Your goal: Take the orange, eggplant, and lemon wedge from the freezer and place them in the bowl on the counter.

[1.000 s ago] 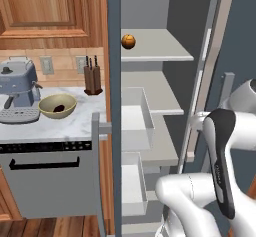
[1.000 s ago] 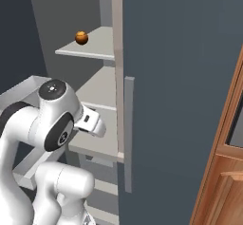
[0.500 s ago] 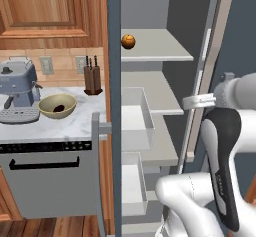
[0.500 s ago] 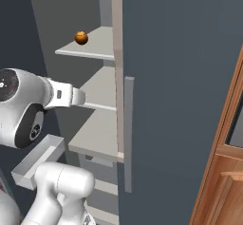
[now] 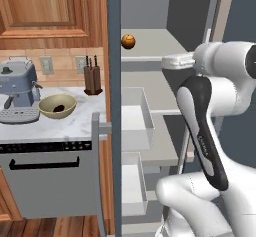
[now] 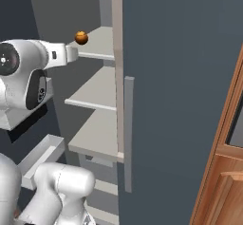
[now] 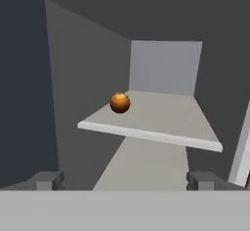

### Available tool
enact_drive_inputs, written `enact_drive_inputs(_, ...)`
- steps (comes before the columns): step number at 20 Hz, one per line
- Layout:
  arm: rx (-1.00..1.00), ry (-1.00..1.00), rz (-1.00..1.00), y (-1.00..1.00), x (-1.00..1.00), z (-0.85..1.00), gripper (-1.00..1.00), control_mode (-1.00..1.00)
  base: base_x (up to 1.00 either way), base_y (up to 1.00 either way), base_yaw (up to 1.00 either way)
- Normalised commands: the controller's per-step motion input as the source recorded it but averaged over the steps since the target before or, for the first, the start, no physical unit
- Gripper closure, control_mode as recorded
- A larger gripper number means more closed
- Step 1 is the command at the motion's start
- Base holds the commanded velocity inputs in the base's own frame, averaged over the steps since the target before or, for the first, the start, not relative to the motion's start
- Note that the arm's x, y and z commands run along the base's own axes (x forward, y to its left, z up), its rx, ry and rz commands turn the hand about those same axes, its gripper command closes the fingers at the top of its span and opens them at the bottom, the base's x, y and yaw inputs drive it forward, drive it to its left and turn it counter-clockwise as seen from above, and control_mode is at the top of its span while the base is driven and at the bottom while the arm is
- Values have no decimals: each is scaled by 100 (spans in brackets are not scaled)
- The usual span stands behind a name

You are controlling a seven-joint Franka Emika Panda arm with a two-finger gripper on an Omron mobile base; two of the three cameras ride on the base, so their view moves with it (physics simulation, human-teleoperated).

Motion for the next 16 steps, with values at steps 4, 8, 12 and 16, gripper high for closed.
enact_drive_inputs(4,0,6,0,22,86,95,-100,-100,0,0,0)
enact_drive_inputs(8,-2,19,0,7,51,24,-100,-100,0,0,0)
enact_drive_inputs(12,0,5,0,0,6,-19,-100,-100,0,0,0)
enact_drive_inputs(16,0,0,0,0,10,-53,-100,-100,0,0,0)
